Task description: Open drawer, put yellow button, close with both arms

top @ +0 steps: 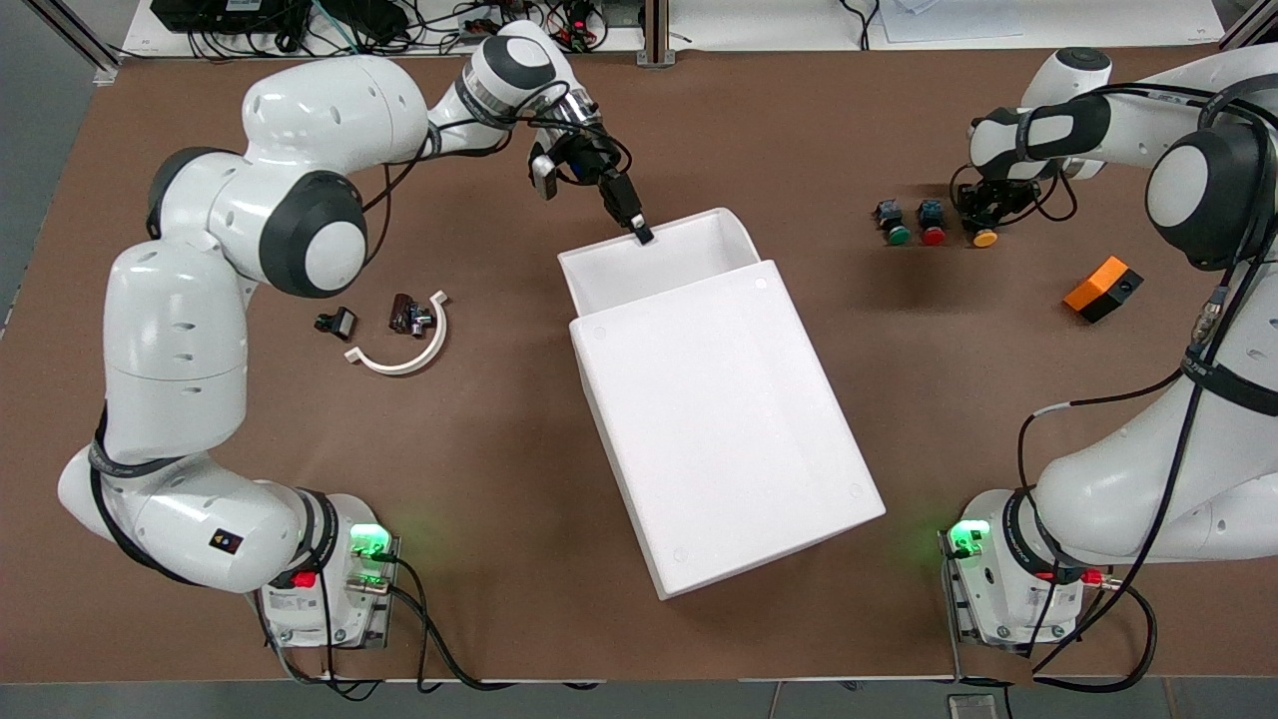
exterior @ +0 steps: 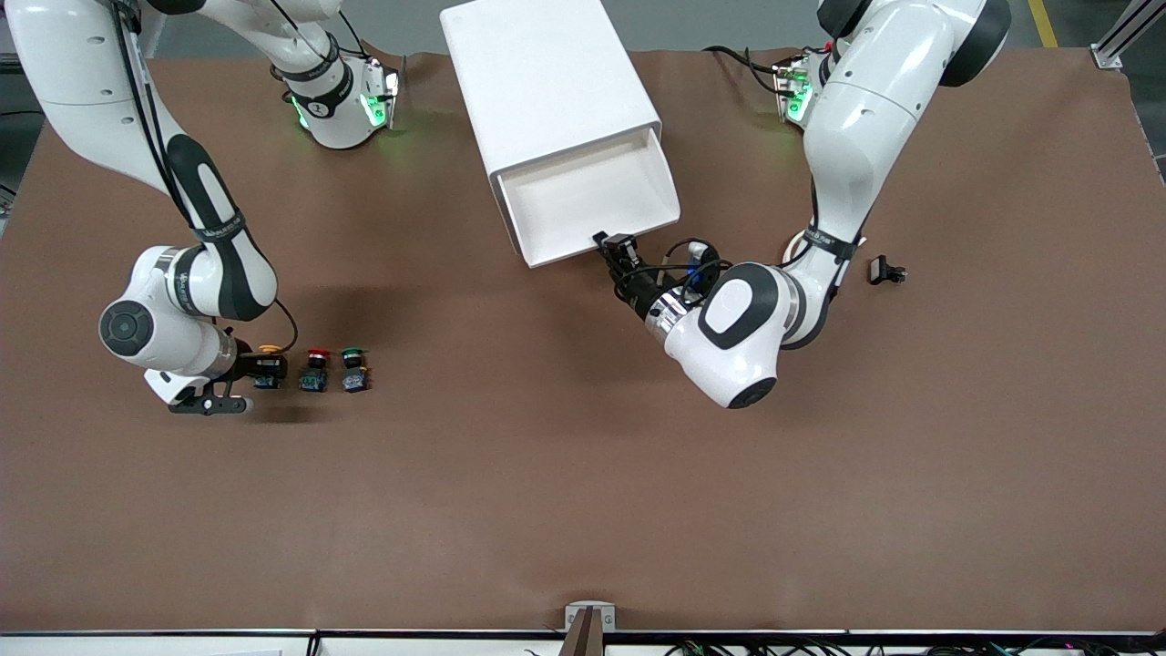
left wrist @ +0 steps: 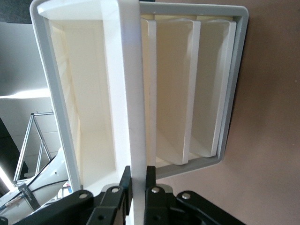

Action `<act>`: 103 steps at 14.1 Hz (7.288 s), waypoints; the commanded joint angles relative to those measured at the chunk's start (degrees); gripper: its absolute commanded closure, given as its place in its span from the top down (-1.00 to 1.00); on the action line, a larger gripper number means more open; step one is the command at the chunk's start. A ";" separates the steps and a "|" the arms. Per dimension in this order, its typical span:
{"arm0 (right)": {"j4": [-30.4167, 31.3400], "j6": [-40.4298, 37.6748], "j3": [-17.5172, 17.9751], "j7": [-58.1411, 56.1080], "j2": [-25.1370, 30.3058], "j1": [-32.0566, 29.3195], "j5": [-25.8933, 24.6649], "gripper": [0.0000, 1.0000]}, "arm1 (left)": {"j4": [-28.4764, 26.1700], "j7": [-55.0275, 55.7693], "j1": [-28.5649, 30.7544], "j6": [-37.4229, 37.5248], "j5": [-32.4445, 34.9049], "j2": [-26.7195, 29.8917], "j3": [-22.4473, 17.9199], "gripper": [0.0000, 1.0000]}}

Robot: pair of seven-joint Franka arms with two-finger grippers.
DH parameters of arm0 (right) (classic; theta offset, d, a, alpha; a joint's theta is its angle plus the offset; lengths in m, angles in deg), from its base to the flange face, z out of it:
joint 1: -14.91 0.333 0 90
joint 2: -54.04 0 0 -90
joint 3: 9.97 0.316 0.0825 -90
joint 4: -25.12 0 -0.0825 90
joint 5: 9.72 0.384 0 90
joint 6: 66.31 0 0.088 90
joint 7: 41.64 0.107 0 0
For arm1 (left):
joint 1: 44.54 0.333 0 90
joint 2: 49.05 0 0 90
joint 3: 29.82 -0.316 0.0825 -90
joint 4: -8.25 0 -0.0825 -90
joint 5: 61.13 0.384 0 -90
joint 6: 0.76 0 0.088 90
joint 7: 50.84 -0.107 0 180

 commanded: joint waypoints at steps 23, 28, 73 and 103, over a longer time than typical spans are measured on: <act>-29.24 -45.31 1.71 81.06 14.34 40.19 7.28 -0.81 | 8.54 -57.38 16.73 -1.45 23.86 6.46 -4.52 1.00; -29.07 -37.94 1.71 94.89 12.76 48.37 8.87 -0.82 | 8.10 -70.93 16.03 -3.03 37.86 10.24 -4.52 1.00; -26.27 -59.57 1.01 13.04 29.89 9.65 2.54 1.00 | -16.95 -70.53 -8.85 -19.03 50.20 21.94 14.98 1.00; -20.46 -51.20 1.10 3.23 35.17 3.21 1.48 1.00 | -8.07 -97.31 32.19 -16.40 56.69 29.66 13.49 1.00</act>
